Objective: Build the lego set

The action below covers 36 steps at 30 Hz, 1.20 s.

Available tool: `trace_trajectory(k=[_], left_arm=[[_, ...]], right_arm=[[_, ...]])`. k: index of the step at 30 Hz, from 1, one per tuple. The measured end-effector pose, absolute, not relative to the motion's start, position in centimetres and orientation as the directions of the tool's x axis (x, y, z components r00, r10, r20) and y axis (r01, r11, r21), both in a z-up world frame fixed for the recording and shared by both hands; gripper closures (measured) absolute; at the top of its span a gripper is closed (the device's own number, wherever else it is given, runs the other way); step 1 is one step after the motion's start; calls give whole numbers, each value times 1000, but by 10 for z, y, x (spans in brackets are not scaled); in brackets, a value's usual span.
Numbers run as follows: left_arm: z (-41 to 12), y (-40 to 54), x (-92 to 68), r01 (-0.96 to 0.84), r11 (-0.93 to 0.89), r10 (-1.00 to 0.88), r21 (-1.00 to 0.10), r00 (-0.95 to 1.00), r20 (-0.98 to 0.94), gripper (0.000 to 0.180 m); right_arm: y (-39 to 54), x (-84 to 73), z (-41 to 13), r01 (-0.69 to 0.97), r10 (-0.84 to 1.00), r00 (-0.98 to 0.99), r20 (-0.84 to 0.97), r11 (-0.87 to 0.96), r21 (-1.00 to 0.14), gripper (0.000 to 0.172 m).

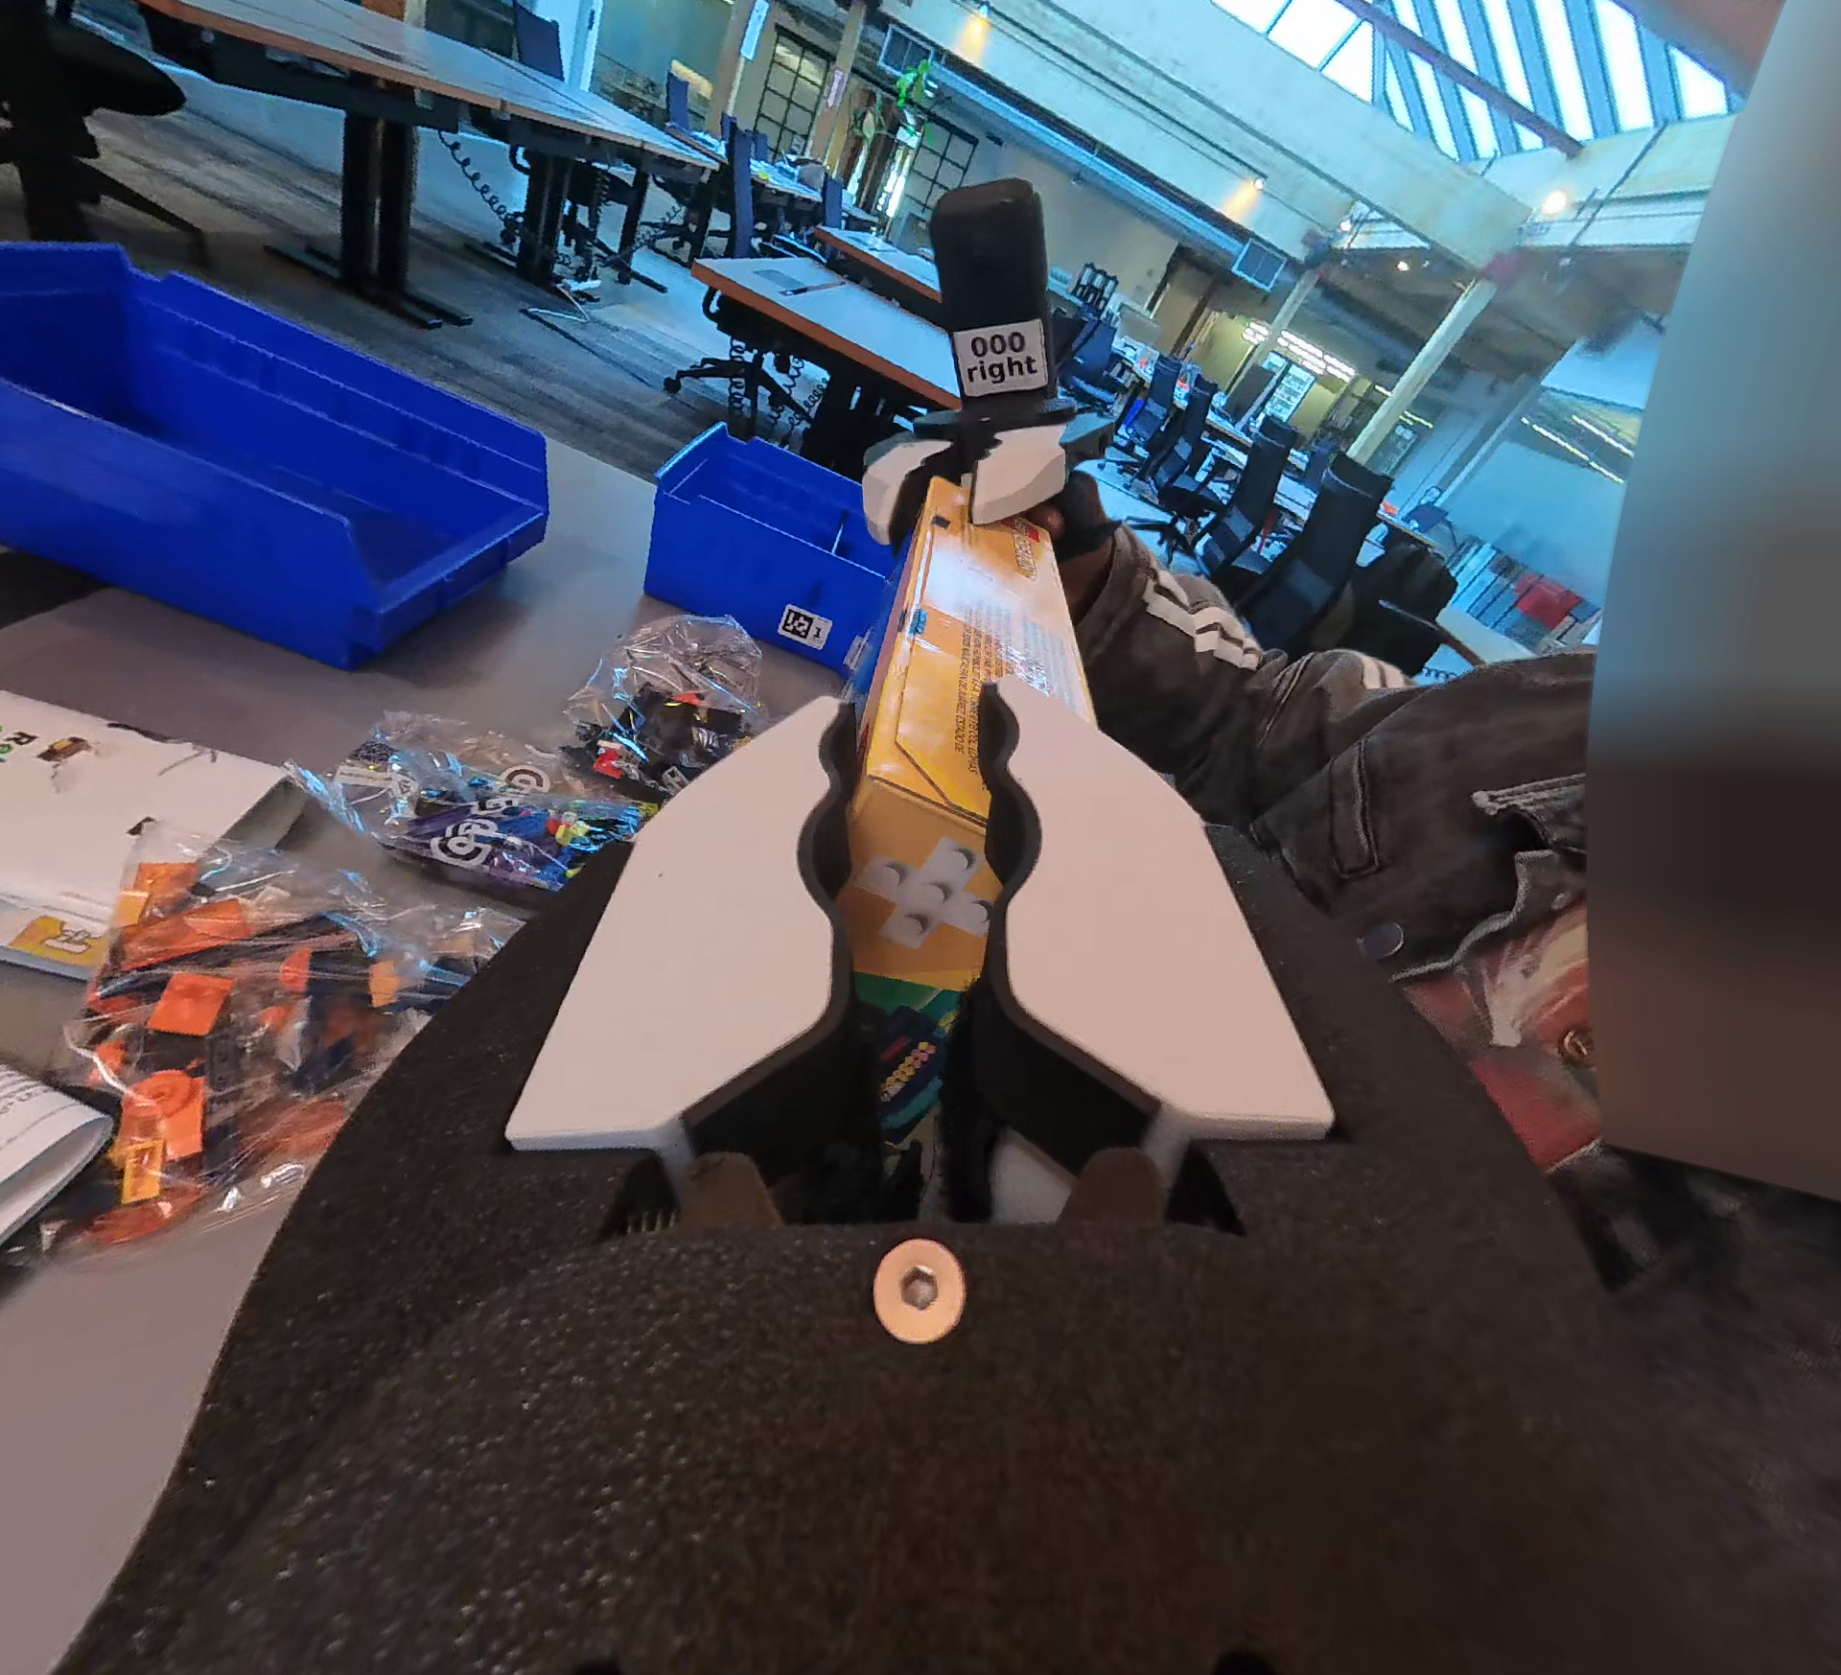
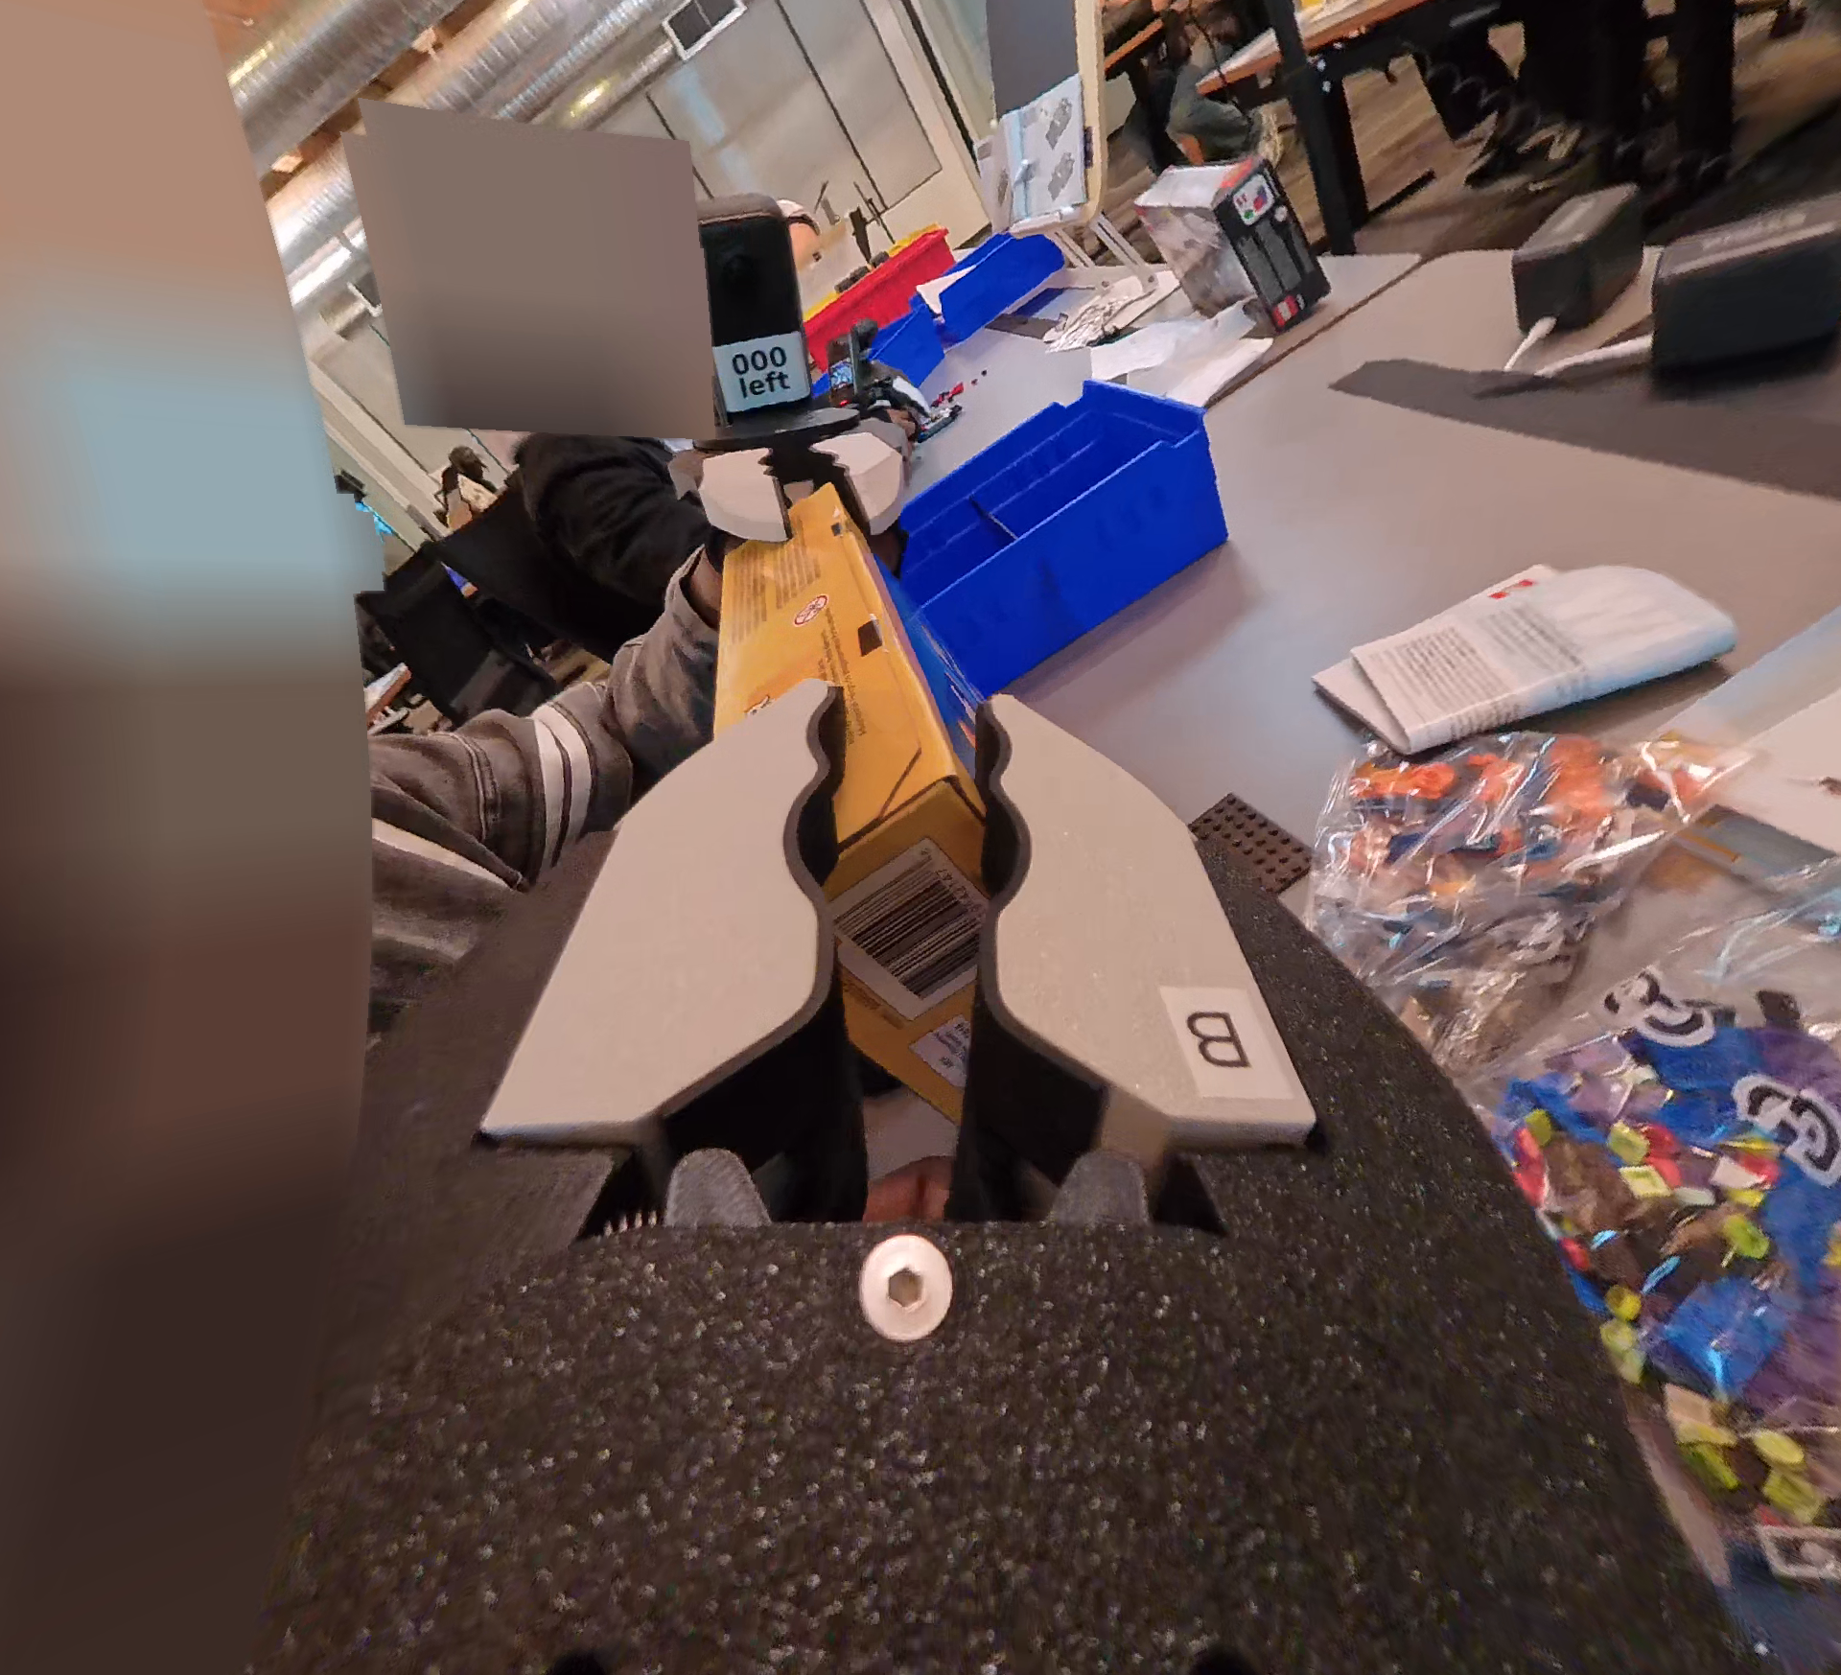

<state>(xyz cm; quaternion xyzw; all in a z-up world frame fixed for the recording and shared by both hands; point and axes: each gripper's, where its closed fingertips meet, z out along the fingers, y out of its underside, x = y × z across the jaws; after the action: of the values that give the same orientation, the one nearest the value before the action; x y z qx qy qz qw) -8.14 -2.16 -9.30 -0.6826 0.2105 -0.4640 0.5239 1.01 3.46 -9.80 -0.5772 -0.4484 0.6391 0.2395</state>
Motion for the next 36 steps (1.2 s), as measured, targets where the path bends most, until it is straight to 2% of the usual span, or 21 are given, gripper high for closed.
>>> trace_trajectory(k=[2,4,6,7,8,9,12,15,17,19,22,26,29,34,36], left_arm=[[-93,-23,-80,199,-360,-779,-911,472,411,157],[-92,-24,-80,192,-347,-782,-918,481,396,157],[-92,-26,-79,186,-345,-784,-920,482,391,157],[-92,-26,-79,182,-341,-785,-922,484,386,157],[-92,-27,-79,177,-340,-786,-924,486,383,157],[-92,-27,-78,172,-338,-787,-925,488,378,157],[-92,-26,-79,173,-325,-787,-930,495,367,157],[-92,-26,-79,174,-317,-790,-932,496,361,157],[-92,-26,-80,171,-312,-790,-934,500,355,157],[-92,-24,-82,163,-294,-786,-942,520,335,158],[-92,-24,-82,155,-288,-790,-945,519,326,158],[-91,-23,-82,154,-286,-795,-946,513,323,158],[-91,-24,-82,151,-273,-795,-950,520,311,158],[-91,-22,-84,145,-255,-792,-956,536,292,158],[-90,-21,-83,141,-260,-797,-955,527,295,159]], right_arm=[[33,11,-94,196,869,-243,-431,-391,-899,151],[39,11,-87,159,964,-196,-182,-152,-975,142],[41,14,-72,131,984,-113,135,150,-980,138],[33,15,-62,108,956,-103,274,285,-952,160],[25,13,-53,105,923,-93,373,381,-918,172],[19,8,-48,147,901,-100,421,432,-890,172],[-4,-15,-57,318,890,-302,341,432,-844,172],[-12,-43,-65,445,910,-407,82,276,-852,156],[-14,-54,-79,573,898,-428,-102,182,-799,146],[-8,-58,-89,644,897,-406,-173,146,-751,136],[-10,-56,-85,672,861,-419,-287,82,-736,137],[-13,-54,-98,760,840,-434,-326,147,-633,139],[-13,-54,-99,778,818,-453,-355,168,-605,142],[-10,-56,-99,748,820,-458,-343,147,-648,145],[-8,-56,-97,712,831,-461,-313,136,-689,155]])
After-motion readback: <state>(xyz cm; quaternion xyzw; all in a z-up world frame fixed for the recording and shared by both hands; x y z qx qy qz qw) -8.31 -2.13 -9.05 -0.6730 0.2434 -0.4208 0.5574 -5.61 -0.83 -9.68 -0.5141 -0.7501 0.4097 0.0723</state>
